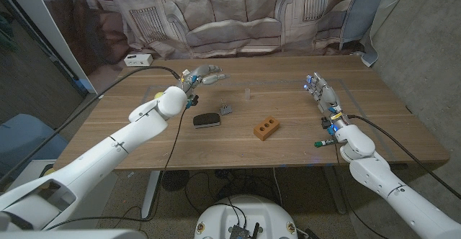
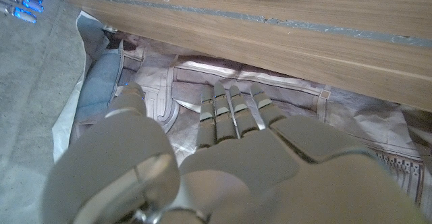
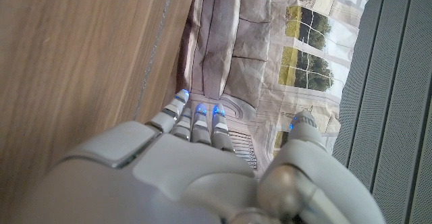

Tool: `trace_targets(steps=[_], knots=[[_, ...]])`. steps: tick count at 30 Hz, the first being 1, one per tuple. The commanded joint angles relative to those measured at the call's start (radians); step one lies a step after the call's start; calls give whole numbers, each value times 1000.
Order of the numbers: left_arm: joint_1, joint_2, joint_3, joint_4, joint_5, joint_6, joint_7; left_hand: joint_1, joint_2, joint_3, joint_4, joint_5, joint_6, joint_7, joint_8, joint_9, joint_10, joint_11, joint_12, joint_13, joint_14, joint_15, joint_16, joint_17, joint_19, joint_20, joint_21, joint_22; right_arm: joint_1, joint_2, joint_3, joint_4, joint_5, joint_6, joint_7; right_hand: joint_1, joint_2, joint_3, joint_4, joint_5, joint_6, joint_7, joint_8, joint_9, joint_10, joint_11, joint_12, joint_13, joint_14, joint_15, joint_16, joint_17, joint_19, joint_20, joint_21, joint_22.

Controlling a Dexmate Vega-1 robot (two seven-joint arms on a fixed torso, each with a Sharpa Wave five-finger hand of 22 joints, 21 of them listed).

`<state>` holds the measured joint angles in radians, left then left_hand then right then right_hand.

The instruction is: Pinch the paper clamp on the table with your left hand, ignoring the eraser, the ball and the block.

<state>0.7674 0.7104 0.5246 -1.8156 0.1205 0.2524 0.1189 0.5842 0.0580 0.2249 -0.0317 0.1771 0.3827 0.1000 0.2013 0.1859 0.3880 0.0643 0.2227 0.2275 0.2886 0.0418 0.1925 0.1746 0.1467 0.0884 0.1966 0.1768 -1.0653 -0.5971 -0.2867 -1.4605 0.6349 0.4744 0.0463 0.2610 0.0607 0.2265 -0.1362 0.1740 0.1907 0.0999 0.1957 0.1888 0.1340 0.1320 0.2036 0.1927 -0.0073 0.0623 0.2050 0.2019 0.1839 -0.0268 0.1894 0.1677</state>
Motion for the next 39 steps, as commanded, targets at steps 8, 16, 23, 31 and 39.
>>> trace_targets(steps=[8, 16, 23, 31, 39], knots=[[71, -18, -79, 51, -205, -150, 110, -20, 7, -5, 4, -1, 1, 16, -4, 1, -5, 22, -2, -5, -3, 18, -3, 3, 8, 7, 4, 2, 55, 27, -22, 58, -29, 38, 16, 13, 4, -2, -2, 3, -3, 0, -2, 2, 11, -3, 3, 3, 5, 1, 3, 5, 12, -1, 7, 2], [100, -8, -104, 73, -270, -232, 102, -36, 19, -2, 3, 1, -74, 20, -26, 1, -76, 51, -26, -11, -68, 49, -20, 3, -34, 20, -8, 3, 82, 64, -47, 135, -106, 131, -3, 14, -3, -6, -4, 2, 23, -3, 8, 2, 42, -8, 12, 3, 40, -9, 14, 5, 53, -1, 17, 2], [143, -19, -131, 89, -306, -344, 124, -48, 19, -4, -1, 1, -133, 25, -32, 0, -122, 48, -33, -14, -119, 55, -22, 4, -70, 13, -13, 3, 55, 28, -44, 49, -112, 72, -33, 13, -10, -9, -4, 3, 15, -8, 4, 2, 36, -10, 8, 3, 47, -7, 15, 4, 61, 1, 18, 2], [157, -40, -146, 153, -418, -474, 37, -68, 8, -15, 4, -3, -149, 38, -29, -1, -131, 56, -30, -15, -127, 61, -18, 5, -69, 15, -8, 3, 14, 7, -28, -34, -98, 22, -75, 3, -12, -14, 2, 3, 14, -4, 3, 2, 35, -2, 6, 4, 46, 8, 13, 6, 65, 19, 15, 3], [172, -85, -166, 231, -547, -588, -43, -91, 0, -26, 11, -5, -162, 51, -28, -3, -148, 66, -31, -16, -144, 68, -17, 6, -69, 19, -6, 3, 13, 1, -33, -46, -97, 13, -65, 0, -9, -15, 5, 2, 12, 2, 2, 2, 25, 3, 1, 4, 38, 9, 9, 7, 56, 14, 9, 3]])
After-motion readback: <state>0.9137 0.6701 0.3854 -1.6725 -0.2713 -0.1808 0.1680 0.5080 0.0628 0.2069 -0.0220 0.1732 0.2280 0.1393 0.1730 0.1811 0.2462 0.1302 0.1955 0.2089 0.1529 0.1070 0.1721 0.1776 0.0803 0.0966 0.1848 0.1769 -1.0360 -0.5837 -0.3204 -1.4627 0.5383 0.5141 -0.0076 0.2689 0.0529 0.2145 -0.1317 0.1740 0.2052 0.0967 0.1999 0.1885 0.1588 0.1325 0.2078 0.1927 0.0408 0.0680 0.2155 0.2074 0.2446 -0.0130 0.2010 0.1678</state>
